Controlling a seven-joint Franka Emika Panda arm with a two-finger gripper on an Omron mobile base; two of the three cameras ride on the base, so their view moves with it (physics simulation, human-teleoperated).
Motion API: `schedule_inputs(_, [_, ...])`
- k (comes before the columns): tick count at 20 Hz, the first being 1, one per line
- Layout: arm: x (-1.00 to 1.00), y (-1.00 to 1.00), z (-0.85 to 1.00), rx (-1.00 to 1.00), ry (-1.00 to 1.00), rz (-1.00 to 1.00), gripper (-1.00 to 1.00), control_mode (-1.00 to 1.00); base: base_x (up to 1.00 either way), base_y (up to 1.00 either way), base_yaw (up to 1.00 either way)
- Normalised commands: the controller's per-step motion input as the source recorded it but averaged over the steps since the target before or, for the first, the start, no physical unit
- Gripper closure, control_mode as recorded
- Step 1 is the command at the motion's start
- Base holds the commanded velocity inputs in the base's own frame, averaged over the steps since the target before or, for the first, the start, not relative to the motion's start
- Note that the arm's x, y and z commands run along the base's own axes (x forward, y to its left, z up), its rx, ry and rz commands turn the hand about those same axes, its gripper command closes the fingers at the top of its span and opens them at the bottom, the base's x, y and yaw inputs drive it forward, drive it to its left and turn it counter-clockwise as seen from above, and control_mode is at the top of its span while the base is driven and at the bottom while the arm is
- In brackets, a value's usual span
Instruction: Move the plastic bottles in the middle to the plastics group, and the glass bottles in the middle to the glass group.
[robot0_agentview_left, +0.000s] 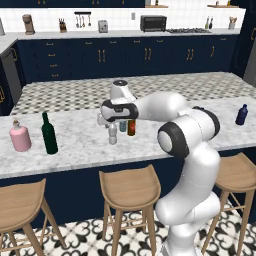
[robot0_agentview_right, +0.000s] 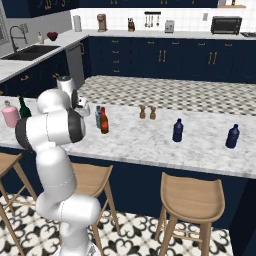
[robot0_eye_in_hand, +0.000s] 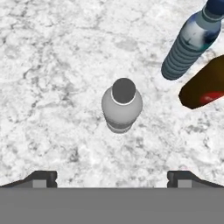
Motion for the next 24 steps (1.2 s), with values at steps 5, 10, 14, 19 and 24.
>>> schedule_inputs(5, [0.25,0.0,-0.05,0.0,0.0,0.0,-1.0,-1.0,0.0,0.0,0.0])
schedule_inputs(10, [0.33,0.0,-0.05,0.0,0.0,0.0,-1.0,-1.0,0.0,0.0,0.0])
schedule_inputs(14, [0.2,0.02,-0.19,0.0,0.0,0.0,-1.0,-1.0,0.0,0.0,0.0])
schedule_inputs(19, [-0.03,0.03,-0.34,0.0,0.0,0.01,-1.0,-1.0,0.0,0.0,0.0])
schedule_inputs(24, [0.0,0.0,-0.09,0.0,-0.02,0.0,-1.0,-1.0,0.0,0.0,0.0])
